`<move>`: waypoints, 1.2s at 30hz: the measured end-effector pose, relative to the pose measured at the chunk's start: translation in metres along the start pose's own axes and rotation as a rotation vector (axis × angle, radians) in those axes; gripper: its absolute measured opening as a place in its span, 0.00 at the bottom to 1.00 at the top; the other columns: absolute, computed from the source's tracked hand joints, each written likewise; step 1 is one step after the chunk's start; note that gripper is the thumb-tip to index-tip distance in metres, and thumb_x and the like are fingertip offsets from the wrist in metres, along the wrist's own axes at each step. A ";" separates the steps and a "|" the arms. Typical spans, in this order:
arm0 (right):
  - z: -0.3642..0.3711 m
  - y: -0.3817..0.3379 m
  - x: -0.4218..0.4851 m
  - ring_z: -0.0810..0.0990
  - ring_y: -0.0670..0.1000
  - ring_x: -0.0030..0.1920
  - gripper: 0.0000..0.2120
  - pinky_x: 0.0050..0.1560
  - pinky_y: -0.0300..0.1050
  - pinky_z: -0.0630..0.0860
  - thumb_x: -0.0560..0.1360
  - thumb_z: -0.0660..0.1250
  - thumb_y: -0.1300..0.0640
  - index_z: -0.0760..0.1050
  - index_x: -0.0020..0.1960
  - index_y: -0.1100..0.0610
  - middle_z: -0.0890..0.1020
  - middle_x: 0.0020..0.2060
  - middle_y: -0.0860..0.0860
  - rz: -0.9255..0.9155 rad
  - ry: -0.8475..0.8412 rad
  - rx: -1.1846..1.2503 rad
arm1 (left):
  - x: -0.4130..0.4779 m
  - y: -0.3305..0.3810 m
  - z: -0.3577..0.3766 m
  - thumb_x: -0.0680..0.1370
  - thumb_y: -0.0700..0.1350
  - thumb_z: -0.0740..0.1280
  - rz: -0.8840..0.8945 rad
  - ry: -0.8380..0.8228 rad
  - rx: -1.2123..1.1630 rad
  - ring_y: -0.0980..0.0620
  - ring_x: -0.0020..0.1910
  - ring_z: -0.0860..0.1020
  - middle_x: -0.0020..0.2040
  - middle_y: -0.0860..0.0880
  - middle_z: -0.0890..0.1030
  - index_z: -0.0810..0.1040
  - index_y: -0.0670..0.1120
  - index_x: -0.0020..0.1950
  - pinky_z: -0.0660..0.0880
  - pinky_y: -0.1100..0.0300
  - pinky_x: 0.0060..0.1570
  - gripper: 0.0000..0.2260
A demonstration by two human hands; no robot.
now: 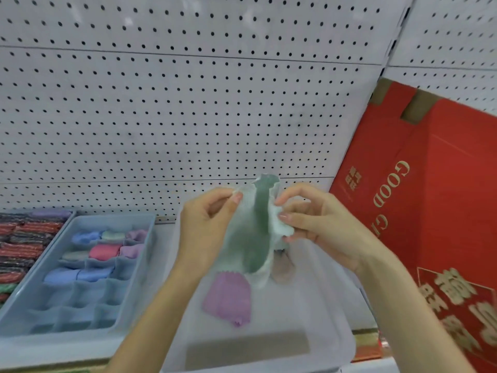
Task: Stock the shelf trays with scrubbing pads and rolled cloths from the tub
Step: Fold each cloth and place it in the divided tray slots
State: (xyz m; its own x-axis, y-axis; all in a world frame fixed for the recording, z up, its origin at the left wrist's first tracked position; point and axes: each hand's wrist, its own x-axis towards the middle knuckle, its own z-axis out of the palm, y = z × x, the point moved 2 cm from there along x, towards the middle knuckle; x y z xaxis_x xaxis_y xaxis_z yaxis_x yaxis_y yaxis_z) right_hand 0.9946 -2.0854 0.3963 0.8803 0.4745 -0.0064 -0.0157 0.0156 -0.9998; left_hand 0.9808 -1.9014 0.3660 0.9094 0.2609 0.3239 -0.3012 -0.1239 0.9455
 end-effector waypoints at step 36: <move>0.016 -0.007 0.001 0.80 0.41 0.36 0.07 0.40 0.30 0.72 0.67 0.75 0.65 0.78 0.33 0.60 0.82 0.30 0.46 -0.377 0.415 -0.146 | -0.047 0.013 0.050 0.82 0.46 0.59 -0.071 0.075 -0.248 0.52 0.31 0.64 0.33 0.43 0.69 0.76 0.41 0.47 0.64 0.58 0.31 0.11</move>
State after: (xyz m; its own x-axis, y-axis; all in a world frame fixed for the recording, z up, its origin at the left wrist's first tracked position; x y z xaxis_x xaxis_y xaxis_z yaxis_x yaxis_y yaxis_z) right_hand 0.9876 -2.0708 0.4034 0.9250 0.0743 0.3727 0.3750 -0.0188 -0.9268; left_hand 0.9486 -1.9628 0.3617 0.9098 0.3316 0.2496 -0.3070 0.1330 0.9424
